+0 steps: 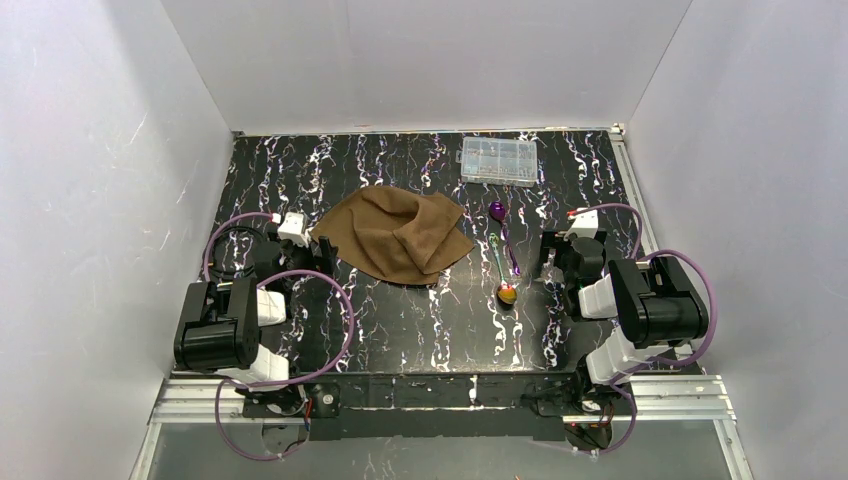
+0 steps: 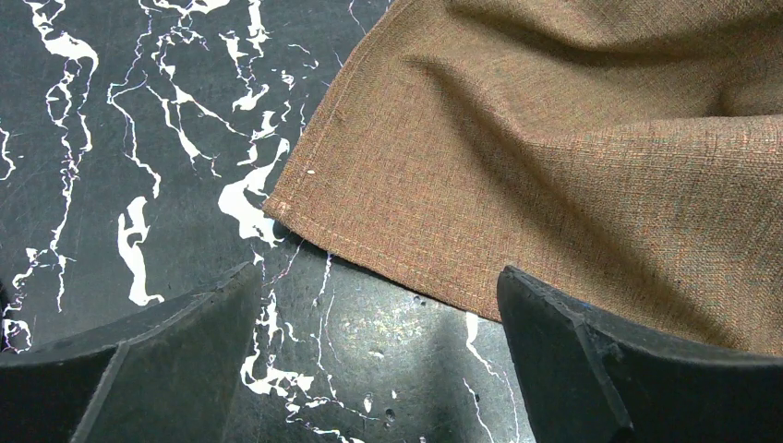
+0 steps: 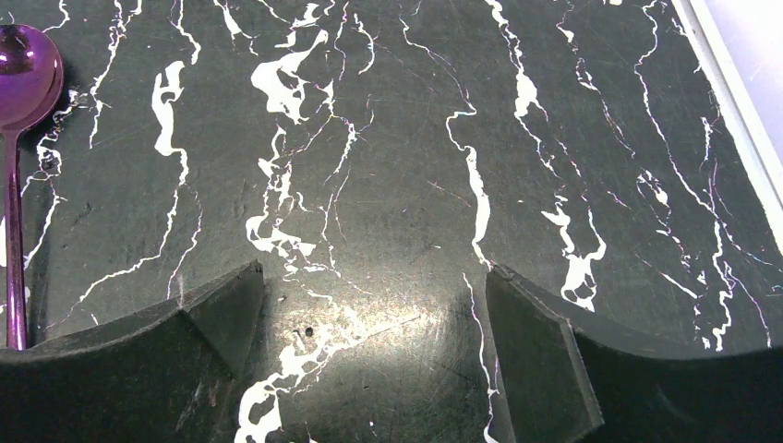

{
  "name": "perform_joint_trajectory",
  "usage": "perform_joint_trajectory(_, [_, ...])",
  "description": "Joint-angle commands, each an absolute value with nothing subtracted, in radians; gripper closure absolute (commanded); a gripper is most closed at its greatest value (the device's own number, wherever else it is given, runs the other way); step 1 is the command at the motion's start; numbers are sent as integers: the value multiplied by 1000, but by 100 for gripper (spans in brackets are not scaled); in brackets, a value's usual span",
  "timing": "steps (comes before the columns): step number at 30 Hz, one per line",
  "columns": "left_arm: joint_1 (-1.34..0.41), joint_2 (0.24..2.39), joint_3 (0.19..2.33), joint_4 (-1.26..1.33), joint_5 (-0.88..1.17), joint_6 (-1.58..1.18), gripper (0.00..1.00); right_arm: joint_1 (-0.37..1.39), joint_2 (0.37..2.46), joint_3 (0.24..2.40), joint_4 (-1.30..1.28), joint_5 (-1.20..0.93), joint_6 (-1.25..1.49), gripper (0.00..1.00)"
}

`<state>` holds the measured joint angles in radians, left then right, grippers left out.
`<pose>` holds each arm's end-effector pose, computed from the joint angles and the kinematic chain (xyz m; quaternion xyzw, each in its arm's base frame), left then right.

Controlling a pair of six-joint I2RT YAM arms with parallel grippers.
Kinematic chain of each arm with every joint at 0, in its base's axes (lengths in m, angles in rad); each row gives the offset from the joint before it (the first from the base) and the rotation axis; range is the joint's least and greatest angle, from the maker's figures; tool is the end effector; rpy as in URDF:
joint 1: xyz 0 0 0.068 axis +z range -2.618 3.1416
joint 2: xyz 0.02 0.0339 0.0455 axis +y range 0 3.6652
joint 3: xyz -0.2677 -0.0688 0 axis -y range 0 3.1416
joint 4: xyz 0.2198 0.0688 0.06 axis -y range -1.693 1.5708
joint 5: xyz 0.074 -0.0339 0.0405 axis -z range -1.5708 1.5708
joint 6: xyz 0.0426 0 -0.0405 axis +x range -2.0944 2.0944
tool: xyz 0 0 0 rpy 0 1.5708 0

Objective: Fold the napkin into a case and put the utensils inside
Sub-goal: Pick up the rectangle-folded napkin from the center of the board.

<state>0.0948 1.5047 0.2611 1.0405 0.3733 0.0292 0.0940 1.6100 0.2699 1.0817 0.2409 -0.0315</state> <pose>0.2415 0.0074 0.1688 0.0922 0.7651 -0.1051 0.6285 0.2505 0.0134 0.1513 0.0238 0.7896 -0.0762 0.6084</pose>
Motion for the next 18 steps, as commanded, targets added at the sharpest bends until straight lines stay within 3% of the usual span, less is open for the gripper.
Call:
perform_joint_trajectory(1, [91,1491,279,1060,363,29,2,97,1611,285,1152,262,-47,1])
perform_joint_trajectory(16, [91,1488,279,1059,360,26,2,97,1610,289,1147,267,-46,1])
perform_joint_trajectory(18, [91,1484,282,1066,367,21,2,108,1560,318,1081,381,-16,1])
